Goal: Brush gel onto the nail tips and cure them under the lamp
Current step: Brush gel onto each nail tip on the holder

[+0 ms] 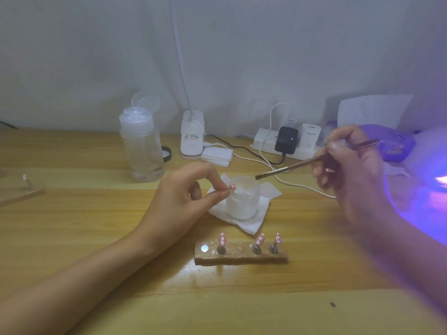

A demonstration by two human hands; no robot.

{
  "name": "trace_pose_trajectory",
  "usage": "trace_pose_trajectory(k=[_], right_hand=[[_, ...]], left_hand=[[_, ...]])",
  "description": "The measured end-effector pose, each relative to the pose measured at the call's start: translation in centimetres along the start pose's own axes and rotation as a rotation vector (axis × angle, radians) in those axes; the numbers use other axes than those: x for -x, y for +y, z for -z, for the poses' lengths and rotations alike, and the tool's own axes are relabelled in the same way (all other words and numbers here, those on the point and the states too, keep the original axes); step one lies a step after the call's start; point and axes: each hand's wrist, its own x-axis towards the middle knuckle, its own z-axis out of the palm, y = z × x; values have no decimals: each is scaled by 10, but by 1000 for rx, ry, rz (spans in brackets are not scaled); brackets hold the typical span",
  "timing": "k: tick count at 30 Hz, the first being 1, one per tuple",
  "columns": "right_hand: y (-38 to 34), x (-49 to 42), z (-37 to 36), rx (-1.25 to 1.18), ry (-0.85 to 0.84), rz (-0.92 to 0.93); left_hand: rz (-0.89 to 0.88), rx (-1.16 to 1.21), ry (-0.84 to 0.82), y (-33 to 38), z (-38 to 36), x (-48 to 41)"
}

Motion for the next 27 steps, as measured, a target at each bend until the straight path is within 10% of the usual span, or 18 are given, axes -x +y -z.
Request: trace_pose_trajectory(k=[6,27], right_hand=[[20,10,-24,-173,25,-338],[20,13,-24,-152,68,-315]], left_hand=[[9,-11,2,-2,0,-1],[18,-15,-4,0,1,-2]])
